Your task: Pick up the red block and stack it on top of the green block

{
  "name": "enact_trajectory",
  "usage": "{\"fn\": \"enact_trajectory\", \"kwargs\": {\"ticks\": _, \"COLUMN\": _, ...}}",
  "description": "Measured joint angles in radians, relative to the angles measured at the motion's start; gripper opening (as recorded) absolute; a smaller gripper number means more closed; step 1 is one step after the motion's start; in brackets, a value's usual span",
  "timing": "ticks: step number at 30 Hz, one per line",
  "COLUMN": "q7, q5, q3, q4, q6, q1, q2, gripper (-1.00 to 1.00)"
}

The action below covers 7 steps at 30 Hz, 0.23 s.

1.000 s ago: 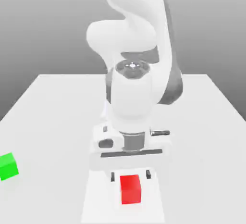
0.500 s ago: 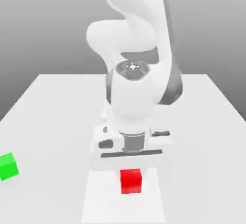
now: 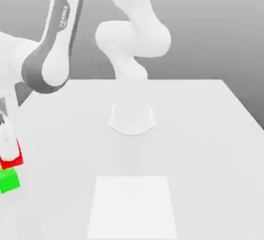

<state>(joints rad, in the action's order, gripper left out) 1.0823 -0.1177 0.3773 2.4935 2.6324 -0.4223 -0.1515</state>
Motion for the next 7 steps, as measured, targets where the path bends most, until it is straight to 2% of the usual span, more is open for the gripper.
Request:
{"fn": "enact_trajectory", "kwargs": {"ticks": 3, "q7": -0.054, "q5": -0.086, "q3": -0.044, "q4": -0.010, "q6": 0.084, "q1": -0.040, "q2": -0.102, "gripper": -1.00}}
{"fn": "enact_trajectory", "kwargs": {"ticks": 4, "q7": -0.068, "q5": -0.106, "q3": -0.059, "q4": -0.012, "q6": 0.107, "q1": -0.052, "q2": -0.128, "gripper": 1.00}}
{"fn": "enact_trajectory", "kwargs": {"ticks": 7, "q7": -0.068, "q5": -0.106, "q3": -0.059, "q4": -0.012, "q6": 0.107, "q1": -0.052, "q2": -0.128, "gripper": 1.00}}
